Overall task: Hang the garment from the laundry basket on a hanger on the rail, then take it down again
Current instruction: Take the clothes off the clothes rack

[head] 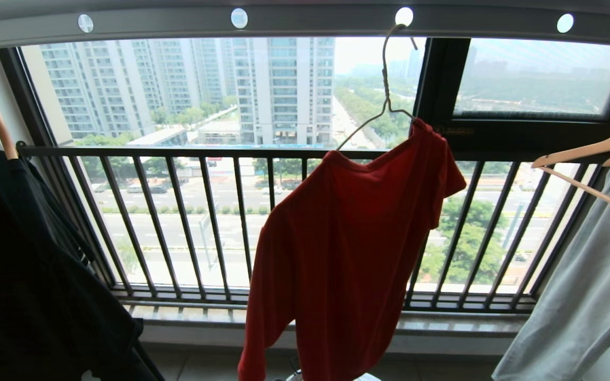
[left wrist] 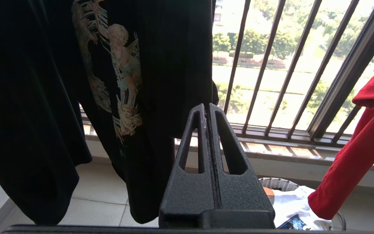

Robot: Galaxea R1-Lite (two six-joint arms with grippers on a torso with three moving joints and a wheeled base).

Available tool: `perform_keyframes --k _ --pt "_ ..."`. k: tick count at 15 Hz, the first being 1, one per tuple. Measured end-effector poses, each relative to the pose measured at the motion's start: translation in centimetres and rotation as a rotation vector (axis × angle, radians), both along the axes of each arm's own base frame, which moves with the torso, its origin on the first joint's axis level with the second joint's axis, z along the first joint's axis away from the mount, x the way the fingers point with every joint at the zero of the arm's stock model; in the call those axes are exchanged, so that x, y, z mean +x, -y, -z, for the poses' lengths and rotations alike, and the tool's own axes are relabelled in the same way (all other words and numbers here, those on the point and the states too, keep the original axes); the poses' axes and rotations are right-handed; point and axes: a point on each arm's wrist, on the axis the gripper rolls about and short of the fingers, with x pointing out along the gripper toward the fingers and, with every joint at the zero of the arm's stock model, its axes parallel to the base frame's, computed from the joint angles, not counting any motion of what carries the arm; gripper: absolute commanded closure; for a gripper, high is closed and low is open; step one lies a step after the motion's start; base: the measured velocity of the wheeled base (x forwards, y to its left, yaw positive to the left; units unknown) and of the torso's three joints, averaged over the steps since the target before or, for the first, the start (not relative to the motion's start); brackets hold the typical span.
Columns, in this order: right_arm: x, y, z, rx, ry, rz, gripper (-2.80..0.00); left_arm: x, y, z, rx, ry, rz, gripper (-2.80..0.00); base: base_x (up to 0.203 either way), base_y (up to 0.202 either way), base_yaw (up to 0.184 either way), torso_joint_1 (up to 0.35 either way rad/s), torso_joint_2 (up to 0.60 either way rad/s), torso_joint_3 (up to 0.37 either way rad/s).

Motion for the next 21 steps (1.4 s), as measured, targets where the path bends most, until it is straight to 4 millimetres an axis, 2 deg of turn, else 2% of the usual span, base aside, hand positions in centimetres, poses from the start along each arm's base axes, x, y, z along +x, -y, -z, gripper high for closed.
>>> perform_keyframes --k 4,7,10,12,14,17,21 --pt "2.2 -0.6 -1.9 0.003 -0.027 -0.099 0.00 0.0 0.0 0.0 0.000 0.000 0.000 0.00 0.000 0.000 0.000 0.000 0.00 0.000" --pt "4.6 -1.4 -2.3 -0.003 -0.073 -0.153 0.00 0.0 0.0 0.0 0.000 0.000 0.000 0.00 0.000 0.000 0.000 0.000 0.00 0.000" --pt "6.9 -3.1 -2.5 0.006 -0.119 -0.199 0.00 0.0 0.0 0.0 0.000 0.000 0.000 0.00 0.000 0.000 0.000 0.000 0.00 0.000" --pt "8.1 -5.1 -2.8 0.027 -0.131 -0.222 0.00 0.0 0.0 0.0 0.000 0.000 0.000 0.00 0.000 0.000 0.000 0.000 0.00 0.000" --pt "8.9 -7.9 -3.1 0.034 -0.123 -0.227 0.00 0.0 0.0 0.0 0.000 0.000 0.000 0.00 0.000 0.000 0.000 0.000 0.00 0.000" --pt "10.3 -12.4 -3.7 0.042 -0.055 -0.136 0.00 0.0 0.0 0.0 0.000 0.000 0.000 0.00 0.000 0.000 0.000 0.000 0.00 0.000" --pt "12.8 -17.3 -3.9 0.058 -0.003 -0.050 0.00 0.0 0.0 0.0 0.000 0.000 0.000 0.00 0.000 0.000 0.000 0.000 0.00 0.000"
